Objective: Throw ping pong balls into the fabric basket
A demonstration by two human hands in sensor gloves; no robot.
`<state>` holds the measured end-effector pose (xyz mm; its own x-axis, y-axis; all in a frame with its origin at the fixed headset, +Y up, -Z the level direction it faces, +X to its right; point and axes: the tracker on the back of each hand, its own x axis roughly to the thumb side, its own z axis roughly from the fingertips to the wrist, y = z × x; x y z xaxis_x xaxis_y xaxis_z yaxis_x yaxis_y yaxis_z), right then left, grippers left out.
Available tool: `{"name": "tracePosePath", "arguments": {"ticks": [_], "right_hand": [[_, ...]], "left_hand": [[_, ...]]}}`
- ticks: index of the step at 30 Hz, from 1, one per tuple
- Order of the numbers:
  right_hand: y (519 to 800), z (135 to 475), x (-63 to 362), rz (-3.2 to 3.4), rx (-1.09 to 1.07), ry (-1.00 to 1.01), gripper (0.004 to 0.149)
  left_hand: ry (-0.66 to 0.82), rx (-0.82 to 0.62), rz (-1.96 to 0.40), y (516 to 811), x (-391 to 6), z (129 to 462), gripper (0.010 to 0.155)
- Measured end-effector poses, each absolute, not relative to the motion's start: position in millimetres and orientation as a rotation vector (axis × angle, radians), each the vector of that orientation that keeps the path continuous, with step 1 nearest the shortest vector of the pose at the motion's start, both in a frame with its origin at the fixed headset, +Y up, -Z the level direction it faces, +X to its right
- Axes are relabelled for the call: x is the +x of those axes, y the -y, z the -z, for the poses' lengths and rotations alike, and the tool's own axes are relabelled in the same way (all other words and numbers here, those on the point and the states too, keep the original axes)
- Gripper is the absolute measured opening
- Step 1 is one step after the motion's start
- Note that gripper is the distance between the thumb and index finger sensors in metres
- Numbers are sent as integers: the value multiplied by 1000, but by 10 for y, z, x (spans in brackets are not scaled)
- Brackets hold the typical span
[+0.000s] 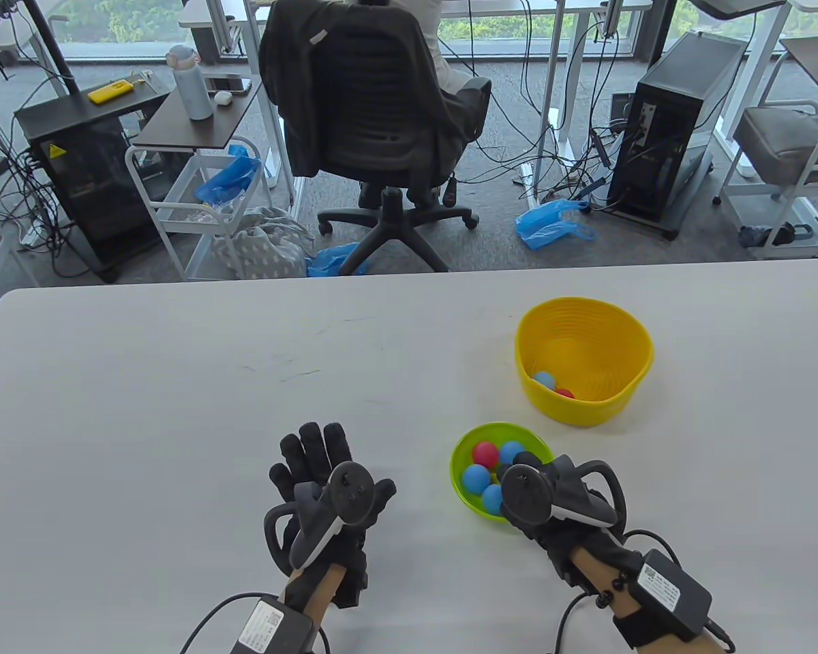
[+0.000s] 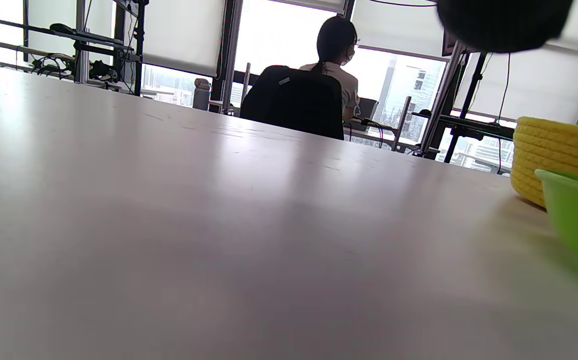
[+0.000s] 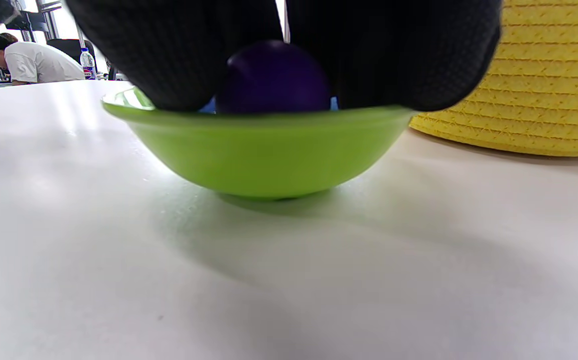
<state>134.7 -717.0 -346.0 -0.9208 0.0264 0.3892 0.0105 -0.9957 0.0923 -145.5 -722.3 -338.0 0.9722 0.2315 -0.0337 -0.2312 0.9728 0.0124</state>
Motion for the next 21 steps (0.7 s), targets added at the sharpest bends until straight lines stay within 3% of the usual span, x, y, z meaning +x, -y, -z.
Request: {"name": "tracePosePath", "arguments": {"ticks": [12, 21], "right_hand": [[7095, 3460, 1397, -3031, 602, -88, 49], [6907, 3538, 1717, -2729, 515, 31, 45]], "left_hand": [[-30, 15, -248, 7221, -1456, 3380, 105], [-20, 10, -269, 7219, -1446, 3363, 105]]}}
